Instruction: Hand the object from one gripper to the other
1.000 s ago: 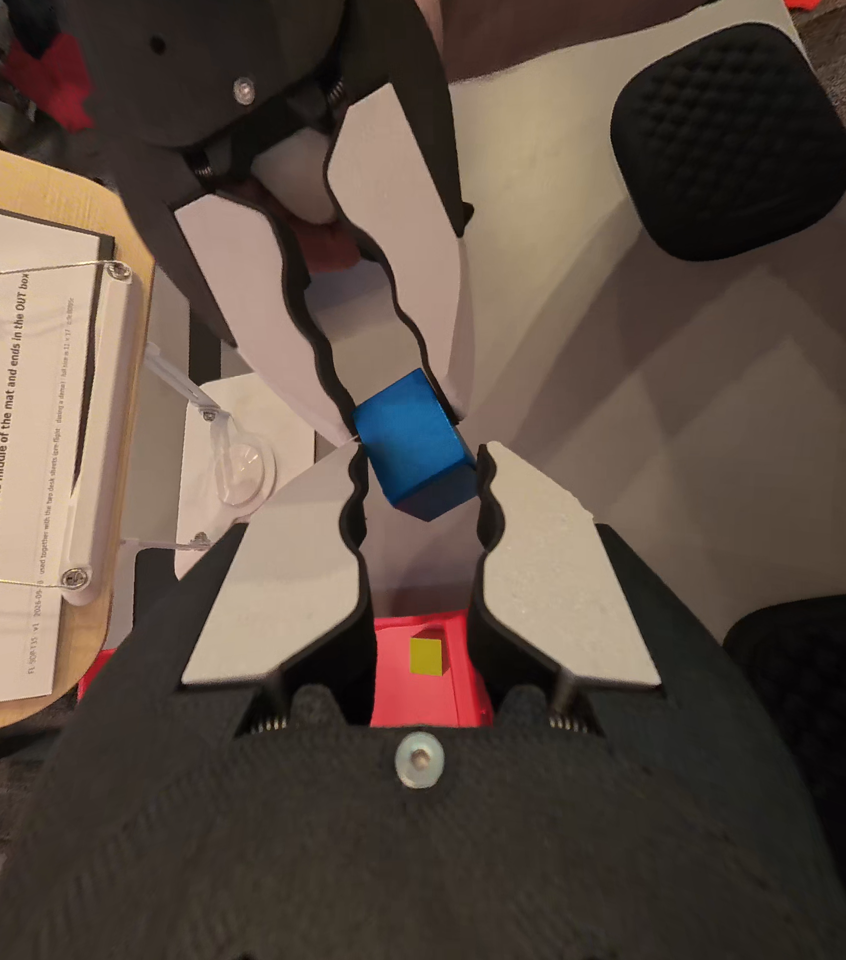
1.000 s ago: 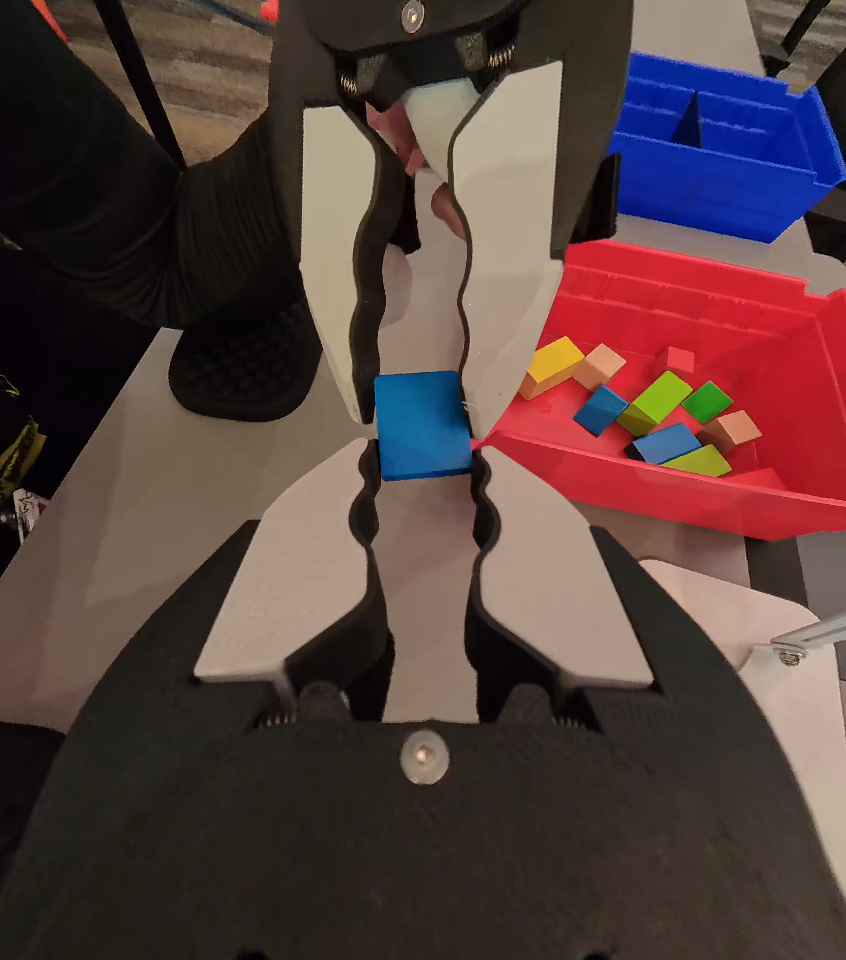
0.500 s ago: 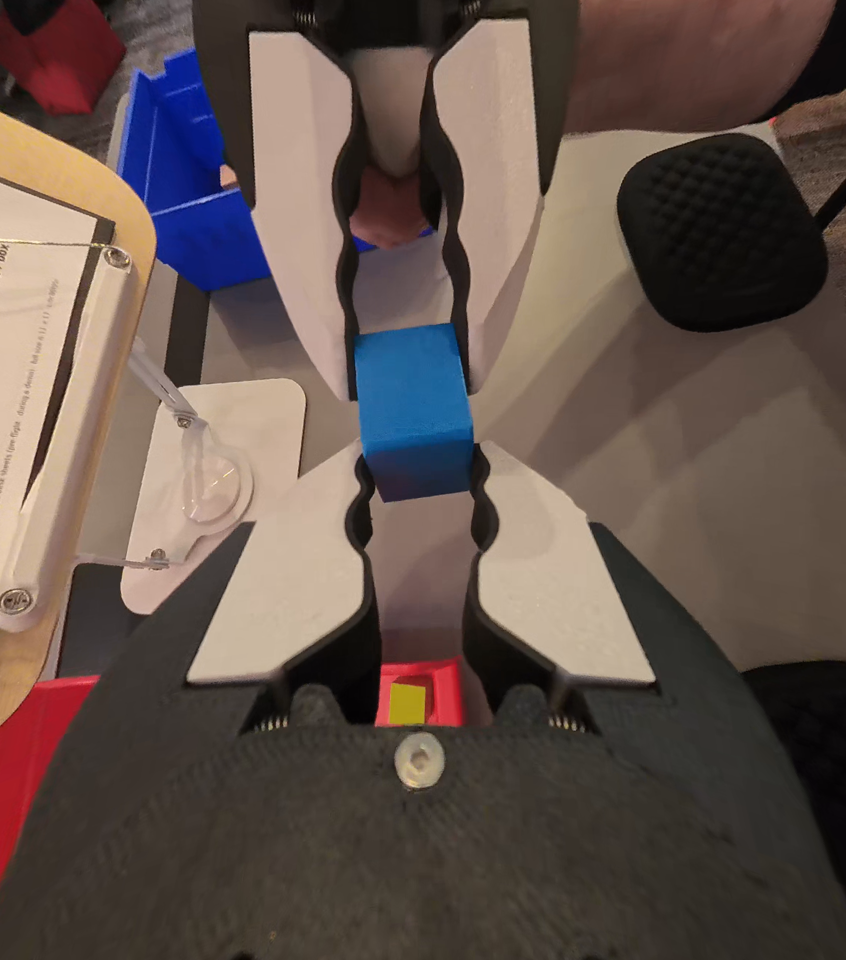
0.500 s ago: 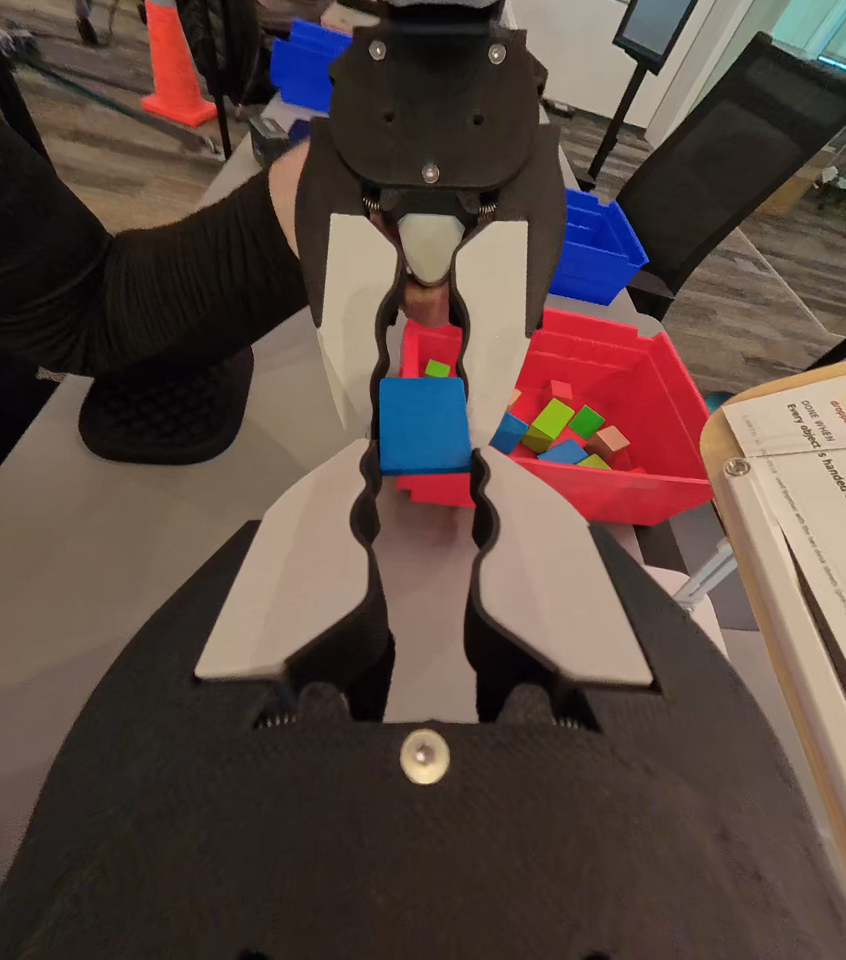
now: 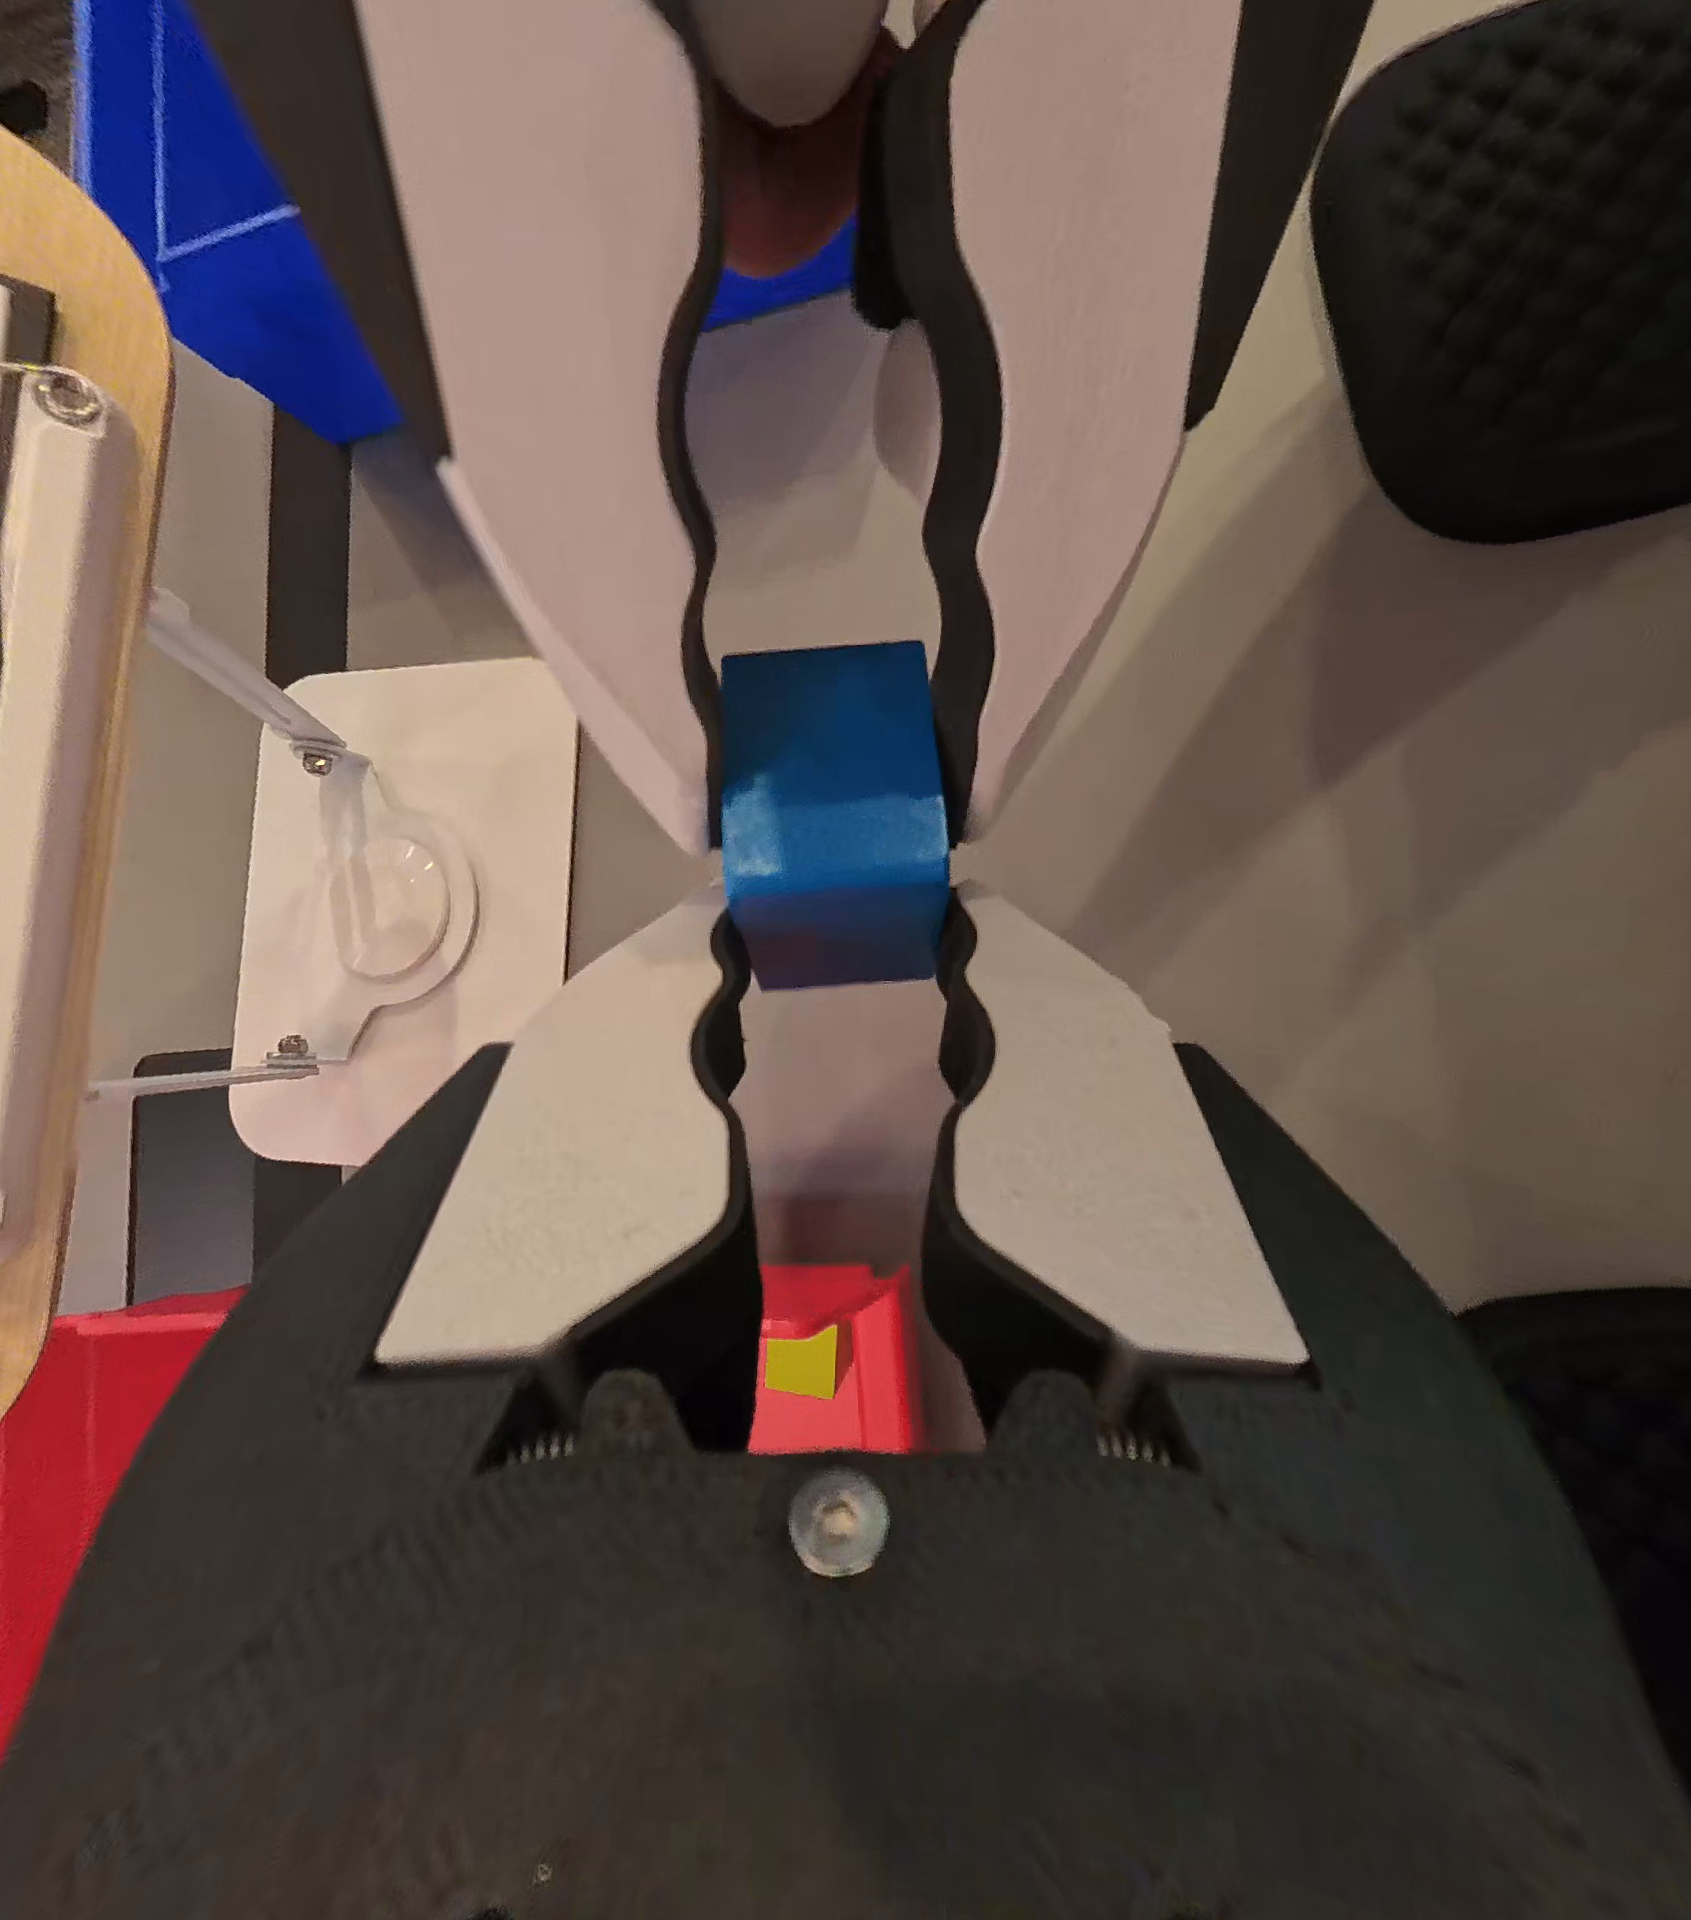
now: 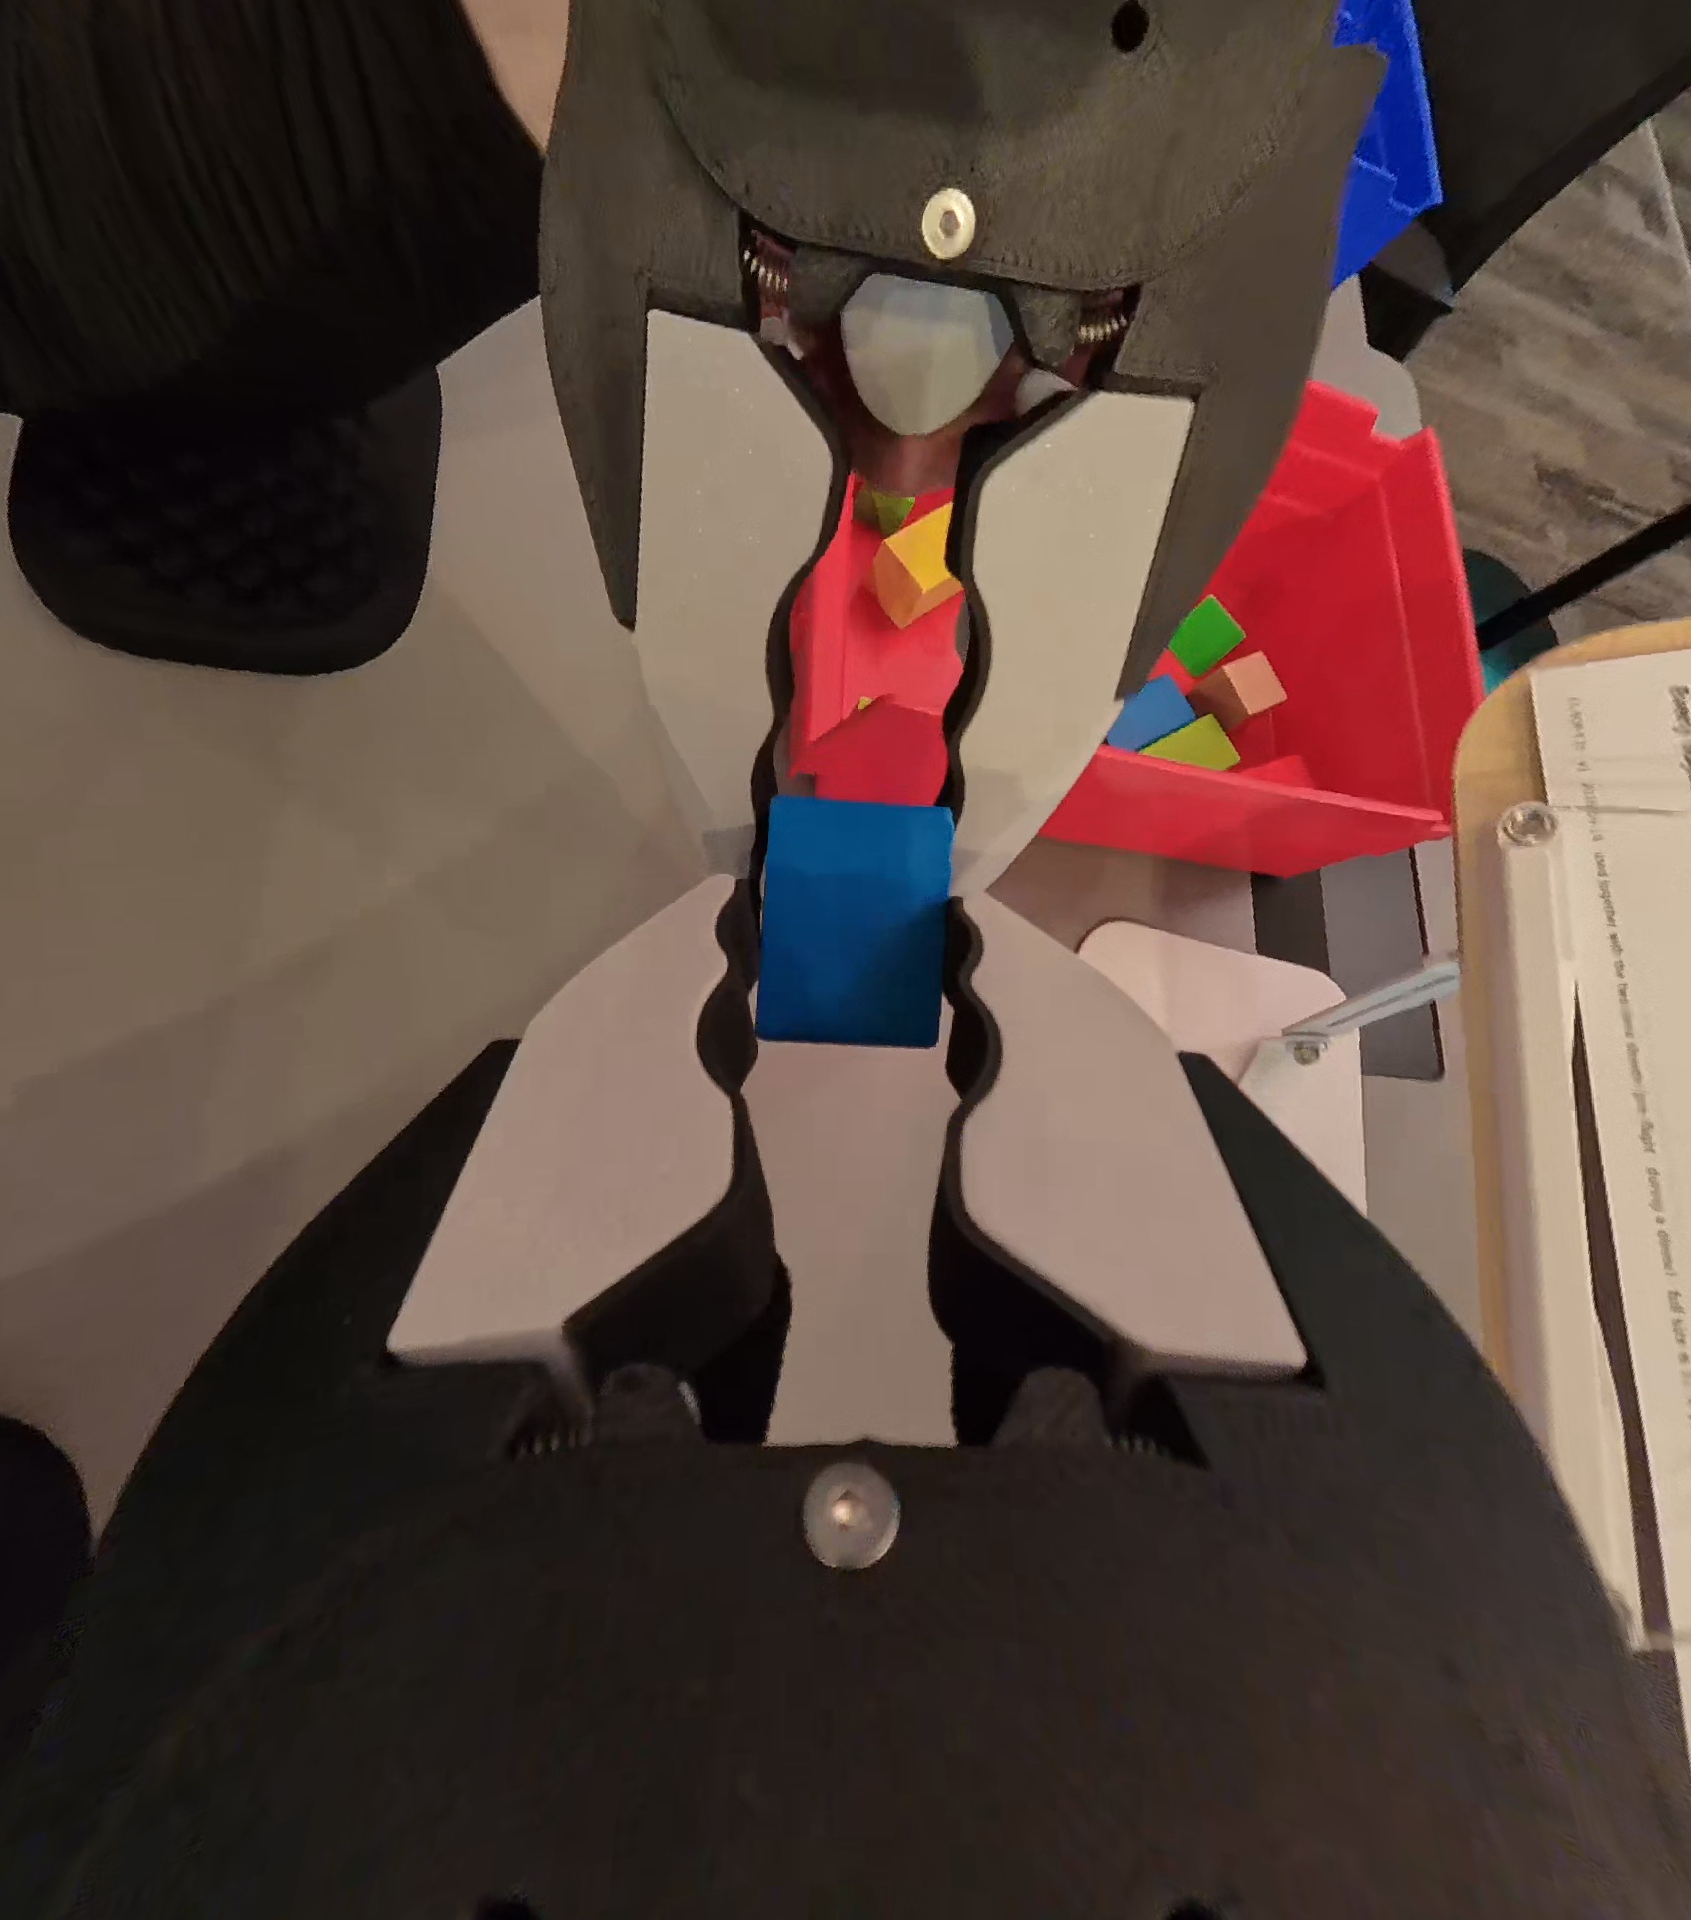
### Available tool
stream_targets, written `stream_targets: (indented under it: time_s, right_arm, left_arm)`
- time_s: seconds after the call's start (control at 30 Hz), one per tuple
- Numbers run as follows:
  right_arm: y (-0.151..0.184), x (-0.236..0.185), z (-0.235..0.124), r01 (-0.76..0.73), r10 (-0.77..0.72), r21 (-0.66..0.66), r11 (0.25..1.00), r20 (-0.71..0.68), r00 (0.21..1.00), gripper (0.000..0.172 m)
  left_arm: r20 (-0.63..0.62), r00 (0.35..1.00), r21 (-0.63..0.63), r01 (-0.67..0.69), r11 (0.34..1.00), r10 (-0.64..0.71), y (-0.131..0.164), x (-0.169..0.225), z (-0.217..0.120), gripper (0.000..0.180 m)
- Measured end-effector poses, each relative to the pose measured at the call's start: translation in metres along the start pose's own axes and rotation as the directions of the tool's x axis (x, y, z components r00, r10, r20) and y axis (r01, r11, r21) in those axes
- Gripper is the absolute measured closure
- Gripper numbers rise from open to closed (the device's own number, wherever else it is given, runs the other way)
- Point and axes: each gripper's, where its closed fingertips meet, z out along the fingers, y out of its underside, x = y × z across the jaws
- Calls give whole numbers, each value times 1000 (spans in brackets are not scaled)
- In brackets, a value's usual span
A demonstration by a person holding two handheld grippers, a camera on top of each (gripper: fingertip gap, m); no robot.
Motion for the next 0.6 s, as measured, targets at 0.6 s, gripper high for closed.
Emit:
stream_targets:
  time_s: [0.6]
  right_arm:
    - [366,87,-120,-858,665,-167,487,-565,488,139]
  left_arm:
    - [320,817,-179,549,817,-479,175,-90,-28,129]
